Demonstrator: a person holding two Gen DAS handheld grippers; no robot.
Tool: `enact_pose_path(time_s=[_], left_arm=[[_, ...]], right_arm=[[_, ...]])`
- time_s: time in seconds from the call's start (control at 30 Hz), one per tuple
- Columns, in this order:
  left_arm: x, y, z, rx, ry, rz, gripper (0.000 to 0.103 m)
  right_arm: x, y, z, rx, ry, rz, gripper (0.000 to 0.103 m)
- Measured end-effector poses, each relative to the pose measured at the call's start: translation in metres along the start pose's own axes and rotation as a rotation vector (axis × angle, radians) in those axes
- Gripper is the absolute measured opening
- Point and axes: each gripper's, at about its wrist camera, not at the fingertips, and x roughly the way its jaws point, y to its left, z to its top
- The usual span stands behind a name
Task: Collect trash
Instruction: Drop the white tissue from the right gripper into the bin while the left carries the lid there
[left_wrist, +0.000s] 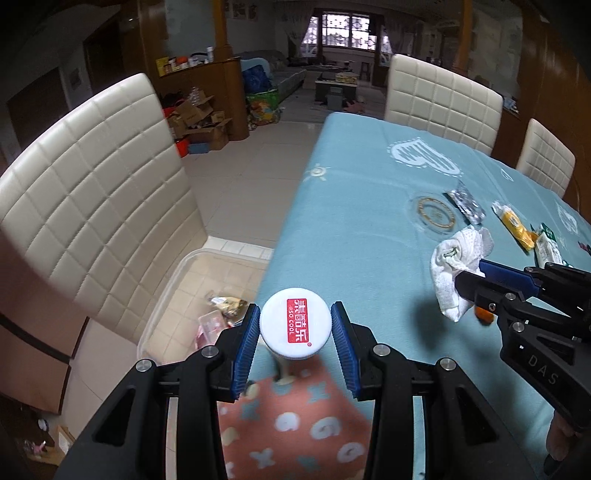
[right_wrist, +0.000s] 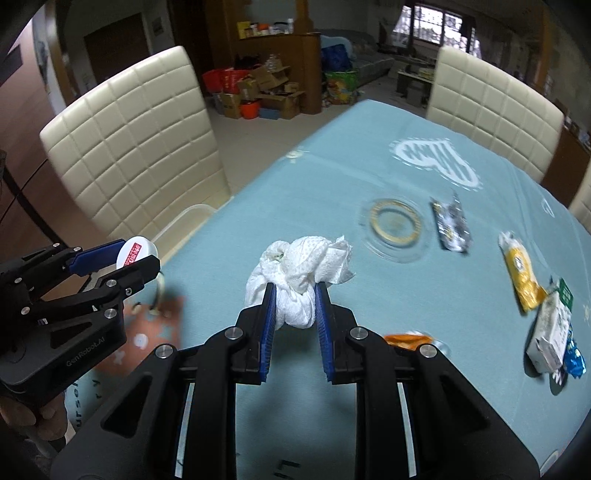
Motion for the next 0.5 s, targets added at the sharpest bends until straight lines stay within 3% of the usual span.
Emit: enact_pose_path(time_s=[0.5], left_arm=[[0.007, 0.073, -0.003, -0.121, 0.020, 0.114, 0.039]], right_arm=[[0.032, 0.075, 0.041, -0.139, 0.007, 0.121, 0.024]])
